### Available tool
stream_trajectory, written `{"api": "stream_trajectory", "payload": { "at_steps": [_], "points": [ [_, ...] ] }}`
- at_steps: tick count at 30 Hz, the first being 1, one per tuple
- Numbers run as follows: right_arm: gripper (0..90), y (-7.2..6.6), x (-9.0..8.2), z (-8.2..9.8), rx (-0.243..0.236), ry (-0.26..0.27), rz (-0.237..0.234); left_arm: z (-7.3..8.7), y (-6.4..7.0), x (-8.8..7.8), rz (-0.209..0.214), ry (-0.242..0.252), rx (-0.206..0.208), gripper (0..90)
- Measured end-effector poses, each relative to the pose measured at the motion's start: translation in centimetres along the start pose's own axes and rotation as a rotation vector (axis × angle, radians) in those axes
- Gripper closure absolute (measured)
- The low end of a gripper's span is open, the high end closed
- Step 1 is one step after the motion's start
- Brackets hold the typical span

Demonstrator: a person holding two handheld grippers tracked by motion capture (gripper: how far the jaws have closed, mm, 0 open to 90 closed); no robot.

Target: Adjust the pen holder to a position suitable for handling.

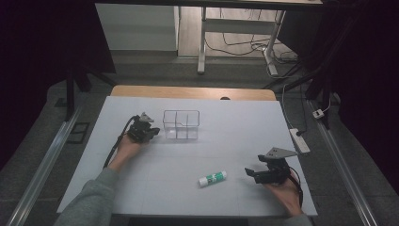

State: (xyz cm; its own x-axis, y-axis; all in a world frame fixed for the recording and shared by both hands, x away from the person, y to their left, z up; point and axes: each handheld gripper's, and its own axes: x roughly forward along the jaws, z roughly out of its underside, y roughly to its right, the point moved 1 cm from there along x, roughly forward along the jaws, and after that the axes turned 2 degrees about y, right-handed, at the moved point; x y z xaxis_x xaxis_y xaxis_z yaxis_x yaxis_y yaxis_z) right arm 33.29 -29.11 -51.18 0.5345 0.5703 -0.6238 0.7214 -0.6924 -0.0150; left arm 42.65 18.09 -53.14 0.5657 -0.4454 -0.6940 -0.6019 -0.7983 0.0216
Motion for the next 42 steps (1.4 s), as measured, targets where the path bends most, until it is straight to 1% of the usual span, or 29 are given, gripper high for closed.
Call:
{"api": "stream_trajectory", "payload": {
  "at_steps": [3,8,10,14,16,21,33,36,42],
  "points": [
    [18.3,0.0,-0.1,0.0,0.0,0.002,0.0,-0.3,0.1,0.3,0.008,-0.002,0.003,89.2],
    [18.2,0.0,0.0,0.1,0.001,-0.003,-0.001,-0.5,0.2,0.7,0.018,0.002,-0.003,89.2],
    [18.1,0.0,0.0,0.1,0.0,-0.004,-0.001,-0.6,0.3,0.9,0.018,-0.001,0.003,89.2],
    [18.1,0.0,0.0,0.1,-0.001,-0.007,0.001,-0.8,0.3,1.2,0.023,-0.001,-0.001,89.2],
    [18.1,-0.1,0.0,0.1,0.002,-0.007,0.001,-0.8,0.3,1.3,0.016,-0.004,0.002,89.2],
    [18.1,-0.1,0.0,0.1,0.002,-0.009,0.0,-0.9,0.1,1.4,0.026,0.001,-0.013,89.2],
    [18.0,0.0,0.1,0.1,0.0,-0.012,0.0,-0.9,0.1,1.6,0.022,-0.008,-0.013,89.2],
    [18.0,0.0,0.1,0.1,0.0,-0.016,0.0,-1.0,0.2,1.7,0.029,-0.004,-0.013,89.2],
    [18.0,-0.1,0.2,0.1,0.002,-0.019,-0.001,-1.4,1.0,2.1,0.038,-0.007,0.01,89.2]
  ]
}}
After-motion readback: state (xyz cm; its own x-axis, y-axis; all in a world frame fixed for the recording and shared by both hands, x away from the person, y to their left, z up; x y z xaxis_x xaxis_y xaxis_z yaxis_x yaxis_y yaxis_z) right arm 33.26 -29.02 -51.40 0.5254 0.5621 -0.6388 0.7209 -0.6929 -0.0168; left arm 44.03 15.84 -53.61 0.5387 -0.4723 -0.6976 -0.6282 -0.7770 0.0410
